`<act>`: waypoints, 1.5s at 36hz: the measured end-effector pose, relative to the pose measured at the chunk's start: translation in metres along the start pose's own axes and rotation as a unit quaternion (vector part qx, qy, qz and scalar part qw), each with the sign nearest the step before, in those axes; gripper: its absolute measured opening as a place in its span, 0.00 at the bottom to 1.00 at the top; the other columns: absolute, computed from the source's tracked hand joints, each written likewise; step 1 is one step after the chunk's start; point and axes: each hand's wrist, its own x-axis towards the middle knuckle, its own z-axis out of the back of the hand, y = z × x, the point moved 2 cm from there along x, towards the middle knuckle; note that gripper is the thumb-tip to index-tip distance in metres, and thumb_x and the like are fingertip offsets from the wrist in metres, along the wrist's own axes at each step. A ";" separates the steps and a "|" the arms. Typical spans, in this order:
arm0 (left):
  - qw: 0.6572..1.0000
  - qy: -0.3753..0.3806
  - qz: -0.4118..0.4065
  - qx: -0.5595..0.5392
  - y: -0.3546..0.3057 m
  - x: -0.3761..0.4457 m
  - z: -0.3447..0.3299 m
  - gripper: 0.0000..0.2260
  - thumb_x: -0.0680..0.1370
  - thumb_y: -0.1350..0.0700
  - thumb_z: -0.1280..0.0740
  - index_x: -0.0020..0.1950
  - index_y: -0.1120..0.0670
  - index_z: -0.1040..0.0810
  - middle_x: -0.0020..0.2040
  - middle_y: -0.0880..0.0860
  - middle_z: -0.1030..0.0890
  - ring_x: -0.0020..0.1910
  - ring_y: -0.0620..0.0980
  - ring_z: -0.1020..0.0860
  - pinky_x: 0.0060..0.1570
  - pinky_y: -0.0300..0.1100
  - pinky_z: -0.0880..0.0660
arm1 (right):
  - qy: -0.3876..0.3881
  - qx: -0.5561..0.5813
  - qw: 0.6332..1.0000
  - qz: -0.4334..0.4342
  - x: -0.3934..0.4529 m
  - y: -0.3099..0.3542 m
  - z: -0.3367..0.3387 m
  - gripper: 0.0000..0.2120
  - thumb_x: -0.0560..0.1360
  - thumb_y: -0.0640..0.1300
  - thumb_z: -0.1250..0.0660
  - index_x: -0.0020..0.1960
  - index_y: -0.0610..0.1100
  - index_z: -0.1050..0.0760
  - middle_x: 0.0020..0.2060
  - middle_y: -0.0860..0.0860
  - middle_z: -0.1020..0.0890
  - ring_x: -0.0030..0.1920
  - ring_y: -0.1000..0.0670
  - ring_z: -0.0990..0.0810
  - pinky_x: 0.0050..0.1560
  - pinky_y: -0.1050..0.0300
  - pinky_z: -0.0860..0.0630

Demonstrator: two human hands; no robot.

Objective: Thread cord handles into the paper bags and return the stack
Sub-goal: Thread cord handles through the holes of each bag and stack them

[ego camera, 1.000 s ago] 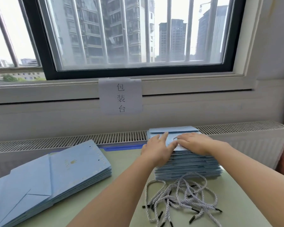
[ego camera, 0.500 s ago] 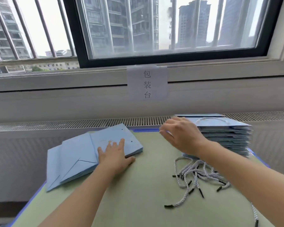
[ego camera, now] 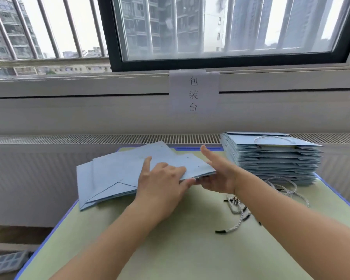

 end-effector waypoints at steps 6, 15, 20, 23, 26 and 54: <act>0.980 0.155 -0.058 -0.113 -0.014 -0.021 0.012 0.28 0.78 0.33 0.50 0.77 0.40 0.45 0.80 0.47 0.50 0.78 0.48 0.51 0.75 0.49 0.54 | 0.040 0.003 0.998 0.056 -0.029 -0.009 0.008 0.12 0.78 0.35 0.45 0.58 0.37 0.27 0.42 0.42 0.16 0.39 0.45 0.17 0.35 0.55 0.19; 0.951 0.089 0.033 -0.294 -0.015 0.028 0.023 0.32 0.78 0.35 0.46 0.79 0.45 0.49 0.79 0.49 0.44 0.77 0.50 0.46 0.75 0.54 0.48 | 0.173 -0.045 0.978 0.108 -0.093 -0.040 0.020 0.27 0.69 0.37 0.31 0.66 0.39 0.30 0.60 0.40 0.21 0.57 0.41 0.19 0.54 0.48 0.21; 0.931 0.184 0.013 -0.316 -0.038 0.027 0.012 0.26 0.74 0.31 0.40 0.61 0.48 0.30 0.59 0.51 0.23 0.58 0.53 0.25 0.62 0.53 0.30 | 0.235 -0.040 0.966 0.103 -0.115 -0.056 0.012 0.26 0.69 0.39 0.27 0.66 0.44 0.29 0.61 0.41 0.21 0.55 0.45 0.20 0.50 0.53 0.21; 0.932 0.174 0.014 -0.318 -0.043 0.019 -0.002 0.27 0.68 0.25 0.41 0.48 0.47 0.31 0.45 0.47 0.24 0.48 0.51 0.24 0.53 0.49 0.27 | 0.260 -0.042 0.960 0.098 -0.123 -0.063 0.009 0.24 0.72 0.37 0.31 0.67 0.47 0.29 0.63 0.41 0.23 0.58 0.44 0.22 0.50 0.54 0.22; 0.923 0.186 0.014 -0.335 -0.046 0.010 -0.022 0.30 0.62 0.21 0.43 0.43 0.47 0.34 0.40 0.44 0.28 0.42 0.48 0.29 0.45 0.47 0.33 | 0.273 -0.070 0.957 0.075 -0.126 -0.071 0.008 0.19 0.75 0.35 0.35 0.64 0.47 0.27 0.58 0.43 0.21 0.54 0.48 0.20 0.45 0.60 0.22; 0.724 0.256 0.013 -0.640 -0.014 0.014 -0.052 0.09 0.58 0.45 0.30 0.31 0.43 0.29 0.31 0.44 0.30 0.30 0.42 0.30 0.31 0.34 0.33 | 0.025 -0.633 0.728 0.261 -0.078 -0.045 0.037 0.07 0.78 0.41 0.40 0.44 0.49 0.36 0.37 0.58 0.30 0.42 0.55 0.33 0.46 0.59 0.34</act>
